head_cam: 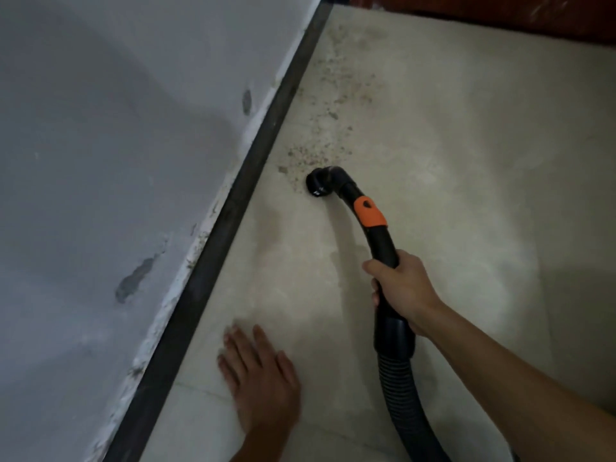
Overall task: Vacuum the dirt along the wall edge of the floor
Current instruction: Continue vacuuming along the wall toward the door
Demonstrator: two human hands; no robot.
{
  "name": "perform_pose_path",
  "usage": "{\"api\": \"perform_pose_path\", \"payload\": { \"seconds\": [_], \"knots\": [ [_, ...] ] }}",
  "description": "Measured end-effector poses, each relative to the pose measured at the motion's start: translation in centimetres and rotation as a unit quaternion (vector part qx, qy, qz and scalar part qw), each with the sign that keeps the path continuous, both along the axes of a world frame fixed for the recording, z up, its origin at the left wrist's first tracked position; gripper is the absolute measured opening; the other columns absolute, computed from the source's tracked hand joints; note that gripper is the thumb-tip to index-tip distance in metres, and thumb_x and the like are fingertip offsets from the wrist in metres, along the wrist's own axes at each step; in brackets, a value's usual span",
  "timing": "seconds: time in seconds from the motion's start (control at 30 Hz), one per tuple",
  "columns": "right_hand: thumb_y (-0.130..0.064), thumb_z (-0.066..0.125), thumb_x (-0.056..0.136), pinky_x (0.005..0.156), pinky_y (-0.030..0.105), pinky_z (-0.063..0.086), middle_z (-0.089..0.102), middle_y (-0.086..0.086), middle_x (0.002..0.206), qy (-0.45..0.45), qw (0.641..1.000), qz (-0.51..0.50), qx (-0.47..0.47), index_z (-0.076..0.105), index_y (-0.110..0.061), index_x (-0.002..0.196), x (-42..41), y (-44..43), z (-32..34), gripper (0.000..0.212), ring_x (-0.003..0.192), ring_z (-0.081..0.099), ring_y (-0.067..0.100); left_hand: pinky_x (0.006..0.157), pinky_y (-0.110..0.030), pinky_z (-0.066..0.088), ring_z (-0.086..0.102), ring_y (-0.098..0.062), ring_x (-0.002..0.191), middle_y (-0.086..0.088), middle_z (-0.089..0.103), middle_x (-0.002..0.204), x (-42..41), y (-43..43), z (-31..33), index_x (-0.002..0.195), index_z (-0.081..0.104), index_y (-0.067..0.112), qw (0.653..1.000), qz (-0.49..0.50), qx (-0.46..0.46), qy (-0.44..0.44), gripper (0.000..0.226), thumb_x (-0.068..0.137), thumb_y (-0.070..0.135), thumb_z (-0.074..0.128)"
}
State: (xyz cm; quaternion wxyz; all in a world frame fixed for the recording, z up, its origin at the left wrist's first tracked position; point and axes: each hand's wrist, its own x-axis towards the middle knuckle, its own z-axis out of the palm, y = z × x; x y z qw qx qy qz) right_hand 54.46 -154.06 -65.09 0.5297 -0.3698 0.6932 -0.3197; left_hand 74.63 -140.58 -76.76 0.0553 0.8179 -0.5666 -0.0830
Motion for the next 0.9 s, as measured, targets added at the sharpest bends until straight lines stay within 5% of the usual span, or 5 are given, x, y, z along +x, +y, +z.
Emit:
{"api": "perform_pose_path", "payload": {
  "seconds": [0.33, 0.63, 0.9],
  "knots": [
    [-0.016, 0.068, 0.087, 0.051, 0.033, 0.048, 0.056, 0.009, 0.064, 0.029, 0.993, 0.11, -0.013, 0.057, -0.007, 0.092, 5.0, -4.6, 1.1, 0.015, 0.047, 0.053, 0.023, 0.116, -0.057, 0.014, 0.023, -0.045, 0.143, -0.031, 0.025, 0.152, 0.0, 0.2, 0.9, 0.142, 0.042, 0.0, 0.999, -0.001, 0.041, -0.001, 0.064, 0.09, 0.036, 0.031],
    [-0.011, 0.068, 0.089, 0.045, 0.033, 0.049, 0.056, 0.01, 0.057, 0.063, 0.992, -0.106, 0.003, 0.058, -0.003, 0.09, -8.5, 6.6, 2.6, 0.013, 0.04, 0.053, 0.02, 0.114, -0.06, 0.019, 0.029, -0.049, 0.138, -0.035, 0.029, 0.148, -0.4, 0.3, 2.0, 0.139, 0.046, -0.002, 0.999, -0.011, 0.029, 0.009, 0.064, 0.09, 0.033, 0.027],
    [-0.013, 0.067, 0.088, 0.046, 0.032, 0.046, 0.059, 0.008, 0.059, 0.079, 0.996, 0.028, -0.02, 0.057, -0.009, 0.088, -2.9, 4.9, 0.3, 0.011, 0.044, 0.055, 0.024, 0.12, -0.048, 0.004, 0.003, -0.036, 0.148, -0.028, 0.006, 0.158, 0.7, -6.6, 1.6, 0.153, 0.017, 0.008, 0.994, -0.094, 0.055, -0.021, 0.059, 0.101, 0.035, 0.017]
  ]
}}
